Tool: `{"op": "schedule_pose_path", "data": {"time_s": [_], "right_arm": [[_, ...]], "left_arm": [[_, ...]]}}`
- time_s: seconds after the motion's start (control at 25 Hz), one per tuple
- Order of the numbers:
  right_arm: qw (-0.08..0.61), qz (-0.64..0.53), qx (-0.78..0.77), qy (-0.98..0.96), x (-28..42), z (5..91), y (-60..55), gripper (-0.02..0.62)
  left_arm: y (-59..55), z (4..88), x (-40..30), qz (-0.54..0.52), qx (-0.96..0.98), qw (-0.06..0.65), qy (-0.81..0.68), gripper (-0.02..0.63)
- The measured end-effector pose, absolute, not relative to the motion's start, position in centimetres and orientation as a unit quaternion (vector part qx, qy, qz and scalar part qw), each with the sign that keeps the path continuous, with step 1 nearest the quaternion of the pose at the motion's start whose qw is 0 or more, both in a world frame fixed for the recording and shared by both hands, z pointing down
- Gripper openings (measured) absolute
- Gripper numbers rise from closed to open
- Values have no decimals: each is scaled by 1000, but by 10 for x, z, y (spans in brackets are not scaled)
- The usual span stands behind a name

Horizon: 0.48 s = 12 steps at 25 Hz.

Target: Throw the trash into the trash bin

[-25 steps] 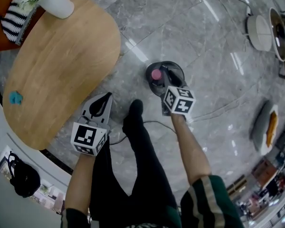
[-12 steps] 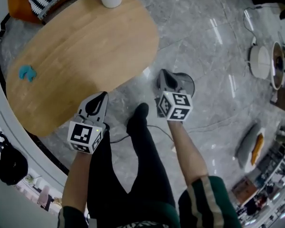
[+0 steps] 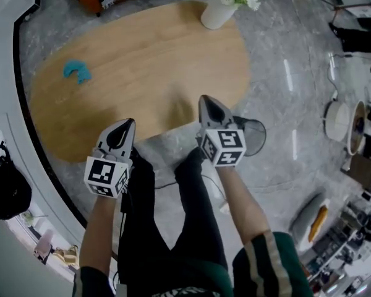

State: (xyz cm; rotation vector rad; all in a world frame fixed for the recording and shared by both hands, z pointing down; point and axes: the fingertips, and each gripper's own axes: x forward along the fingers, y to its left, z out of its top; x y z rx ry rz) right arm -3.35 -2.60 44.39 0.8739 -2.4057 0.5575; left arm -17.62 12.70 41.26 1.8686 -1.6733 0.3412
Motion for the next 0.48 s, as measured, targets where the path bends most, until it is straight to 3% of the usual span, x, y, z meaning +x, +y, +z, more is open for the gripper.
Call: {"op": "schedule_pose_path", "data": {"time_s": [0.48], "right_arm": [[269, 169, 212, -924, -193, 440, 42, -2]], "left_arm": [[207, 421, -297, 97, 641, 311, -695, -3]]}}
